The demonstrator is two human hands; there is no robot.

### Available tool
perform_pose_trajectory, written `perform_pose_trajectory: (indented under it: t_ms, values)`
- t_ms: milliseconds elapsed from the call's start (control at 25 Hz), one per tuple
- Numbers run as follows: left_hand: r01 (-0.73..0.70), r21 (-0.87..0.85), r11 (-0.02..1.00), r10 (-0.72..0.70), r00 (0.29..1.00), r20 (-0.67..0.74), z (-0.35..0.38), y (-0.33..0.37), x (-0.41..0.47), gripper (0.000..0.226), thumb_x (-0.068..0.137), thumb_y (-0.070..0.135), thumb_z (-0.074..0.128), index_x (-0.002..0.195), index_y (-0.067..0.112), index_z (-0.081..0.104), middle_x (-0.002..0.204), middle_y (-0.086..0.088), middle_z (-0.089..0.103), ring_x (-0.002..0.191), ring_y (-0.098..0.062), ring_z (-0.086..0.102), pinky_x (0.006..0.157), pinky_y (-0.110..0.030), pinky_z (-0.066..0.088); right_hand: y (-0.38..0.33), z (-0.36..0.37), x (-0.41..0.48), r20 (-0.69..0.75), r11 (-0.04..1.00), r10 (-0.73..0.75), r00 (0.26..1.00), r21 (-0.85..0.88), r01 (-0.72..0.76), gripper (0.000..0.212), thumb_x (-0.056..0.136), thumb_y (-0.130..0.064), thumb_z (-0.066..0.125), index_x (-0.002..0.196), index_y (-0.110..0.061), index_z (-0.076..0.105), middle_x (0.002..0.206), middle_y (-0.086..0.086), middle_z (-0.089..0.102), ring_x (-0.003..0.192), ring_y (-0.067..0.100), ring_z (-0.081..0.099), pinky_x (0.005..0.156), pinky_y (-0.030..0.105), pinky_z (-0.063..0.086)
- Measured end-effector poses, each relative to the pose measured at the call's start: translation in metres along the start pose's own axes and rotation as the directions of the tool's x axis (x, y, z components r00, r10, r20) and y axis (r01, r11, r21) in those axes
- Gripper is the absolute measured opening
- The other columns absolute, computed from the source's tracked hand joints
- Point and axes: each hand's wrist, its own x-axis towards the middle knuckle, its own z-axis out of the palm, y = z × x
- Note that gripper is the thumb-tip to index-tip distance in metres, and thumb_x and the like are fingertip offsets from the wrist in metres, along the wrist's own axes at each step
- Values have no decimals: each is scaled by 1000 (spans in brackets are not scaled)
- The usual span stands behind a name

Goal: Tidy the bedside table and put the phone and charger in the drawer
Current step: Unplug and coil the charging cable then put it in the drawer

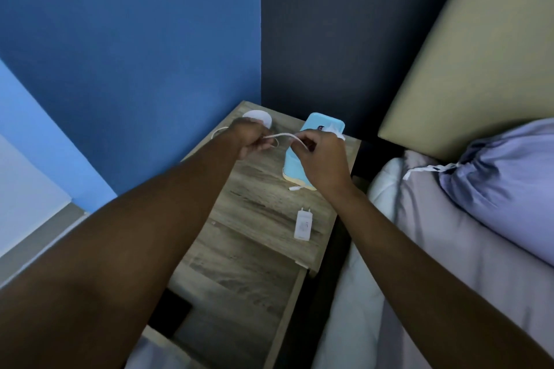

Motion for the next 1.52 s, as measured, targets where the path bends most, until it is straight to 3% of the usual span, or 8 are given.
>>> perform_pose_trajectory:
  t_ms: [240,400,720,1000,1160,1280,1400,1520]
  values:
    - [-367,-98,925,370,929,9,18,92,-1,31,95,-3,38,85,13,63,88,-6,66,78,-14,66,75,-24,53,1,-7,0,35,999,36,999,-3,-36,20,91,-28,67,84,-10,72,73,-6,65,63,-2,55,60,5,37]
    - [-660,144,737,674,735,-75,4,131,-12,35,82,-17,48,81,13,67,88,-3,70,81,-9,65,80,-21,53,-19,-24,6,122,970,104,987,206,-128,22,93,-23,63,76,-10,66,76,-2,69,67,8,61,64,17,41]
    - [-641,540,546,832,493,-255,-87,161,-96,18,87,25,64,85,11,75,75,-6,71,72,-13,62,74,-30,48,-127,-103,-17,473,332,-279,836,864,-378,26,100,-23,37,82,-11,50,66,17,63,65,35,66,69,44,51]
    - [-498,683,534,801,555,-222,-106,133,-207,44,103,35,42,95,7,75,100,-7,74,96,-25,65,89,-33,47,-256,-186,-64,427,203,-588,687,900,-385,22,102,-32,31,96,-16,46,58,3,56,45,18,56,45,26,43]
    - [-583,456,672,717,667,-205,-94,111,-259,40,106,31,38,75,14,57,70,-10,57,49,-13,56,52,-25,46,-310,-215,-67,255,-2,-623,739,945,-328,25,105,-30,31,95,-18,50,72,-1,60,66,13,60,61,26,44]
    - [-562,645,518,773,631,-71,-100,105,-299,40,105,36,39,75,15,57,61,3,50,52,-10,47,54,-28,37,-332,-212,-64,156,-91,-538,828,966,-241,29,107,-26,32,90,-15,52,78,0,66,84,16,69,69,26,52]
    - [-535,792,296,785,608,117,-110,112,-343,37,104,35,42,79,11,58,63,4,53,59,-12,51,61,-31,38,-353,-196,-60,78,-44,-471,879,993,-112,28,107,-24,32,87,-14,49,76,4,66,93,25,72,78,27,54]
    - [-503,850,157,732,637,242,-116,123,-387,33,100,31,51,78,8,57,64,-1,55,59,-13,51,61,-30,41,-361,-167,-55,134,333,-399,907,943,7,28,108,-22,30,86,-13,46,74,9,62,86,29,73,76,29,53]
